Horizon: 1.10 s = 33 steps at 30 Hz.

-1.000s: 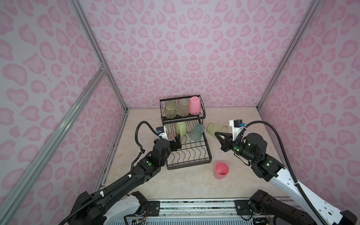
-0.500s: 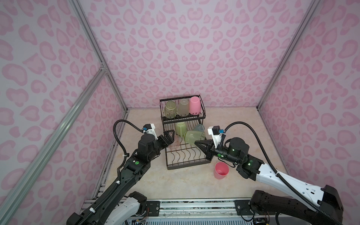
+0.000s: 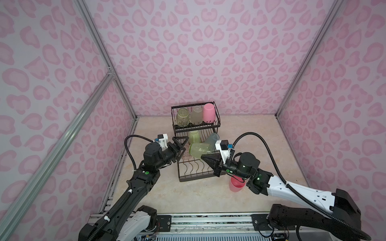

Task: Load the cups into the dish rack
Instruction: 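Grasp the green glass with the left gripper while the right holds it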

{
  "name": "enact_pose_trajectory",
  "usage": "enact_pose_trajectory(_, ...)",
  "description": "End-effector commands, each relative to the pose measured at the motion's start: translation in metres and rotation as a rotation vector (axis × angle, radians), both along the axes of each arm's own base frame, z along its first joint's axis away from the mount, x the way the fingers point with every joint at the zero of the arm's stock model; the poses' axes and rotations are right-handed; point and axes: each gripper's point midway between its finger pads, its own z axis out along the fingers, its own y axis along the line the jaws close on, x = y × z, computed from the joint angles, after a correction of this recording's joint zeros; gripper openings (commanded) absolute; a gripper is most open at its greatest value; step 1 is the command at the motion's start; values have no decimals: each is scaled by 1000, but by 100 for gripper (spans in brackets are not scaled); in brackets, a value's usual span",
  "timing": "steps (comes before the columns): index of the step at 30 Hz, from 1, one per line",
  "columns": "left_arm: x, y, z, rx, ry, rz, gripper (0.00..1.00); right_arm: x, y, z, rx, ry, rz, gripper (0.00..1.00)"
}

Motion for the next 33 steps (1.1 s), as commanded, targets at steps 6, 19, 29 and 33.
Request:
enact_pose_trajectory(6,-7,-7,30,-129,-53,-56,97,1,13,17,49,-53,20,0)
enact_pose_trajectory(19,-6,-3,20,-202,-16,-27,97,12,41,15,21,-84,25,0)
enact_pose_trajectory(29,-7,6,22,-245,-13,23,92,20,69,5,19,-73,52,0)
enact_pose_trajectory(33,-6,10,18,-242,-10,47,91,21,77,6,29,-67,62,0)
